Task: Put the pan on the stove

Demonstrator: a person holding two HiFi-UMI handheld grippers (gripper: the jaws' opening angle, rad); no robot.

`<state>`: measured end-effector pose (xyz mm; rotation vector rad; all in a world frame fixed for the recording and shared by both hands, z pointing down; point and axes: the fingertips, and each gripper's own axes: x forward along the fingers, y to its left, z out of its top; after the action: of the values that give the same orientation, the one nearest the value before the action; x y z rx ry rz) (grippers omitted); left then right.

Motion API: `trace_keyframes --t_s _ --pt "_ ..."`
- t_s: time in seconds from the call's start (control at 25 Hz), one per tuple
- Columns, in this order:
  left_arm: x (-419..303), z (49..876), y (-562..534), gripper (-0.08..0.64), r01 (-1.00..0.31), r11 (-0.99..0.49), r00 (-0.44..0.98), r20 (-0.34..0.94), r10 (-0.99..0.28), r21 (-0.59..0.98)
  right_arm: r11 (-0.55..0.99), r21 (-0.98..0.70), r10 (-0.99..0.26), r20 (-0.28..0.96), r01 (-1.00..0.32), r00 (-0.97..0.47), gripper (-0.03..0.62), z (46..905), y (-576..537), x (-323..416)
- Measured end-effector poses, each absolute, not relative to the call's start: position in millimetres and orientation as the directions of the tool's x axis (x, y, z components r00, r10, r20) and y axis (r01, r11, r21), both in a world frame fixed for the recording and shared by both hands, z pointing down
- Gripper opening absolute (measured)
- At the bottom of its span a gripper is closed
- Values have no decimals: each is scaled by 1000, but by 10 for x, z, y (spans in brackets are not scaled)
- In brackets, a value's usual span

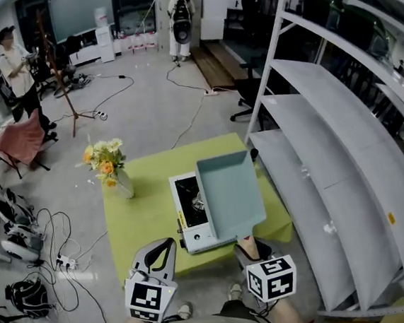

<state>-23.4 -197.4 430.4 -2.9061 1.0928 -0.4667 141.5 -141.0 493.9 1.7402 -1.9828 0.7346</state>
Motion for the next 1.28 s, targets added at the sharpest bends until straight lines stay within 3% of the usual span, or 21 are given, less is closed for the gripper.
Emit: trace_keyframes --t_s 0.6,1.28 --pt "186 4623 -2373 6 -821 -564 506 342 -792 -91 295 -177 -619 713 -939 -329 175 5524 -2178 1836" --pt "74 5180 -2536 6 -852 -524 477 420 -772 6 290 -140 -513 812 -947 -277 176 6248 -2706 1676"
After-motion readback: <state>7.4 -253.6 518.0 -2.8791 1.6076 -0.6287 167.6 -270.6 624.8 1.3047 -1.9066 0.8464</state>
